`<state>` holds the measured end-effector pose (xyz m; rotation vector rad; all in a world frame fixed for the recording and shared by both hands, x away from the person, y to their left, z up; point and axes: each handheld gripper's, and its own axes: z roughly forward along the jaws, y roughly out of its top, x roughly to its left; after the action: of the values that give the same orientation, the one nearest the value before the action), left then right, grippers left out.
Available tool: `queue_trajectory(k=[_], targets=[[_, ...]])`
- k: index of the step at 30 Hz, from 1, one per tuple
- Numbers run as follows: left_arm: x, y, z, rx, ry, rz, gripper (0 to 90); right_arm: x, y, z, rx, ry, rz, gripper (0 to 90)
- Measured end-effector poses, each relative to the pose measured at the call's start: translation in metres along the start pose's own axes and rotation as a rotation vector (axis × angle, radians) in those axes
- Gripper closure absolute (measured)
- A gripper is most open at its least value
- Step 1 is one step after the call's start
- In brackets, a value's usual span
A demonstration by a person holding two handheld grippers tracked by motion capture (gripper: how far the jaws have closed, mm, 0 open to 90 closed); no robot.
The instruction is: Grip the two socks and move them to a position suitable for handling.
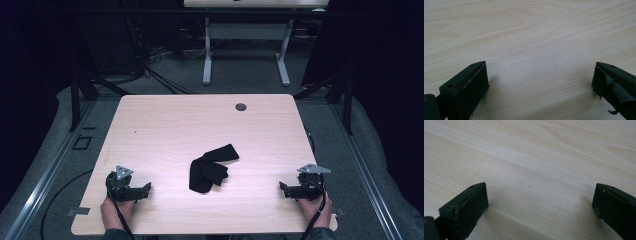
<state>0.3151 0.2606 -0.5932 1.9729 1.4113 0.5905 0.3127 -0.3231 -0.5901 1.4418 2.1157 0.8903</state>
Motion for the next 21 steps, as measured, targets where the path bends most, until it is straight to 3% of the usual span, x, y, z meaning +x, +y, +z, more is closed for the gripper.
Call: queue_trajectory(k=[19,21], targets=[[0.0003,0.0014,-0.0009,0.009,-0.009,0.018,2.0,-0.0001,0.0004,0.0003,-0.001,0.003,0.0,0.0],[0.0005,0.002,-0.0021,0.007,-0.028,-0.013,1.9,-0.0001,0.0003,0.0002,-0.001,0.002,0.001,0.1]])
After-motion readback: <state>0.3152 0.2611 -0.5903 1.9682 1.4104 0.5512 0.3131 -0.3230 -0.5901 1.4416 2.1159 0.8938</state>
